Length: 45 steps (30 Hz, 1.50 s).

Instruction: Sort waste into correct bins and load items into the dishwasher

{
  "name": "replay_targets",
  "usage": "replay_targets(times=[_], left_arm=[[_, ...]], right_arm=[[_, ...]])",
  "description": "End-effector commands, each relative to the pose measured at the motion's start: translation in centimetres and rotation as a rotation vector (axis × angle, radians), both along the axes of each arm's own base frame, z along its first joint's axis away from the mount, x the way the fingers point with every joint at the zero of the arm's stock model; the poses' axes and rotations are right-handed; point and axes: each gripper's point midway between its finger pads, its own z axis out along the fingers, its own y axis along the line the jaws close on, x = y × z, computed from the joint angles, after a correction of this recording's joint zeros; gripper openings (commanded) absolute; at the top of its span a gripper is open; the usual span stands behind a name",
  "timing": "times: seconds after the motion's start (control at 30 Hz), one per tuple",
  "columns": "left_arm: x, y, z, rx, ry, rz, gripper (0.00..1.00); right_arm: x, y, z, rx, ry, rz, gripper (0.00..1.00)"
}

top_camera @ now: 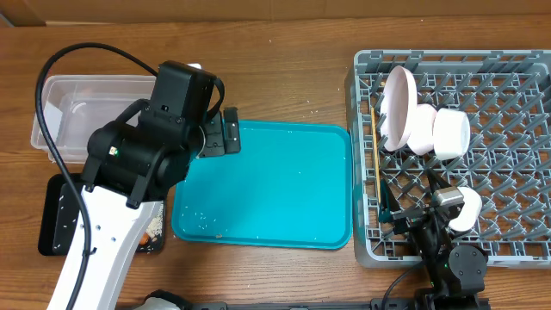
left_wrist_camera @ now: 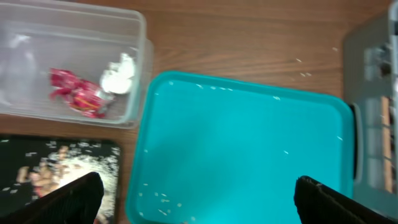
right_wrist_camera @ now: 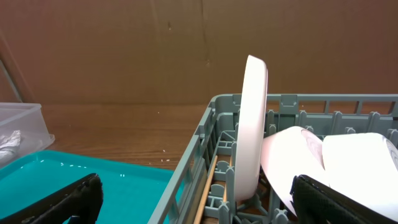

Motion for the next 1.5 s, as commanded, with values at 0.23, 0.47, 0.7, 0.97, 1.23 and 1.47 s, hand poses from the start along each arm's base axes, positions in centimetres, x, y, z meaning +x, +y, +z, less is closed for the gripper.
replay_targets(times=[0.23,0.47,0.7,0.97,1.23,1.47], left_arm=[[0.9,3.3,1.7,0.053,-0.197,0.102,1.0],[2.5,2.0,1.2,-0.026,-0.488,-0.218,1.0],[-0.2,3.5,-0.1,0.041,-0.632,-0.246,1.0],[-3.7,4.9,-0.1,0.058,-0.86,-0.192,1.0],[-6.7,5.6,-3.2,0.052,-0.986,-0.181,1.0],[-7.1,5.9,-6.9,0.056,-0.988,-0.175,1.0]], right_arm=[[0.0,-0.1,-0.1,0.001,-0.008,-0.005,1.0],[0.0,-0.1,-0.1,0.001,-0.008,-0.005,1.0],[0.0,-0.1,-0.1,0.001,-0.008,-0.005,1.0],[0.0,-0.1,-0.1,0.001,-0.008,-0.005,1.0],[0.0,-0.1,-0.1,0.001,-0.008,-0.005,1.0],[0.0,-0.1,-0.1,0.001,-0.008,-0.005,1.0]])
